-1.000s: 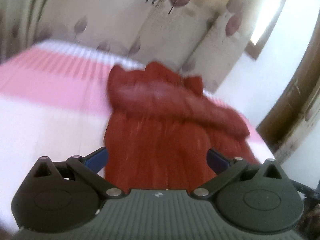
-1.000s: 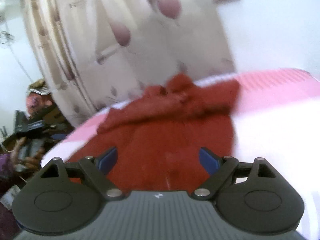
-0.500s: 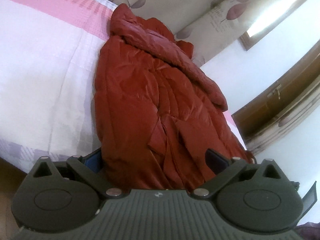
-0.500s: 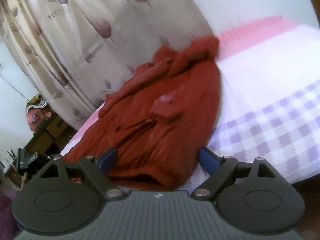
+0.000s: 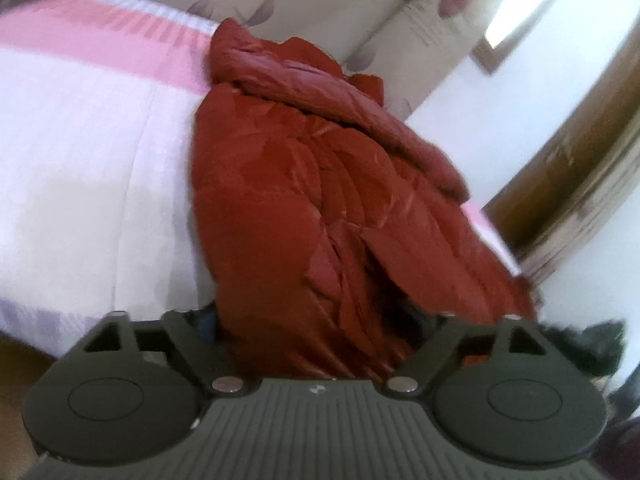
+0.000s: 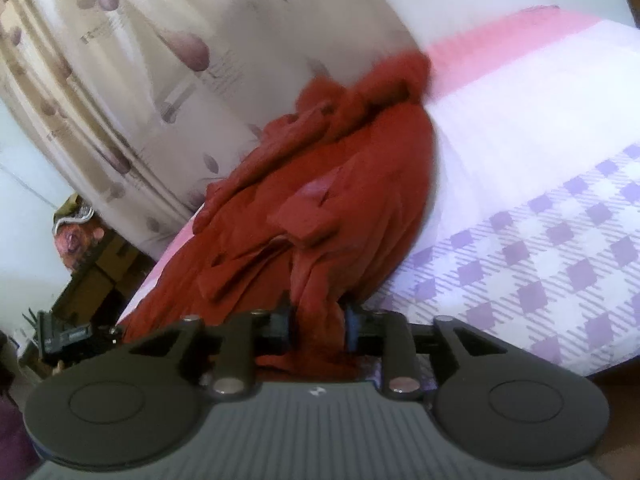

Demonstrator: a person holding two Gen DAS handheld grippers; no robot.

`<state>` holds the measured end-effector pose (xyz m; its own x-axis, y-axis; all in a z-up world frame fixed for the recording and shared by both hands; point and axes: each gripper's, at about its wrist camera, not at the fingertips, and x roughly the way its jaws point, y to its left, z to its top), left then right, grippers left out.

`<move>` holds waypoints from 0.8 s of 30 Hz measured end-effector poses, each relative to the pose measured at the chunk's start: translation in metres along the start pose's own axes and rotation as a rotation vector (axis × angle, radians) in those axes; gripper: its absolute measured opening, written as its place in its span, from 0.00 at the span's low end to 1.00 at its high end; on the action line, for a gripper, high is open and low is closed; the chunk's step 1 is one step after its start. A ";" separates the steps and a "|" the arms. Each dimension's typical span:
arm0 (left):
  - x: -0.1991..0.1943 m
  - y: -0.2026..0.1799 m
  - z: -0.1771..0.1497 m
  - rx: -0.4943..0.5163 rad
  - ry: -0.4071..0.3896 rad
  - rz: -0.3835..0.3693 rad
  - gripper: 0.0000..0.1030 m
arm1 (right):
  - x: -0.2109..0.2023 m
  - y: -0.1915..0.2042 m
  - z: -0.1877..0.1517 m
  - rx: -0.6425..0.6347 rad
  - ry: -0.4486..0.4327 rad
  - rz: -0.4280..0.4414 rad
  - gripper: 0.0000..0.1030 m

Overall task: Fold large clothes
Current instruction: 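Hold the folded jacket down with both grippers and smooth it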

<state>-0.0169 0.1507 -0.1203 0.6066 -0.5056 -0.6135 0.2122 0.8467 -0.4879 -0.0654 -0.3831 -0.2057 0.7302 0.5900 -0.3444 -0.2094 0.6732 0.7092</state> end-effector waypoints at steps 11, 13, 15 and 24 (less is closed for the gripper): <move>0.013 -0.046 -0.006 0.251 0.032 0.249 0.74 | 0.014 0.005 -0.006 -0.037 -0.012 -0.006 0.25; 0.014 -0.050 -0.006 0.270 0.038 0.273 0.74 | 0.013 0.004 -0.007 -0.036 -0.013 -0.004 0.25; 0.015 -0.052 -0.007 0.291 0.040 0.290 0.75 | 0.013 0.004 -0.009 -0.042 -0.017 -0.003 0.25; 0.018 -0.059 -0.009 0.327 0.034 0.326 0.77 | 0.012 0.004 -0.011 -0.046 -0.022 0.001 0.27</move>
<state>-0.0256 0.0897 -0.1083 0.6574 -0.2051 -0.7251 0.2484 0.9674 -0.0484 -0.0647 -0.3683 -0.2135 0.7439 0.5810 -0.3301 -0.2396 0.6930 0.6799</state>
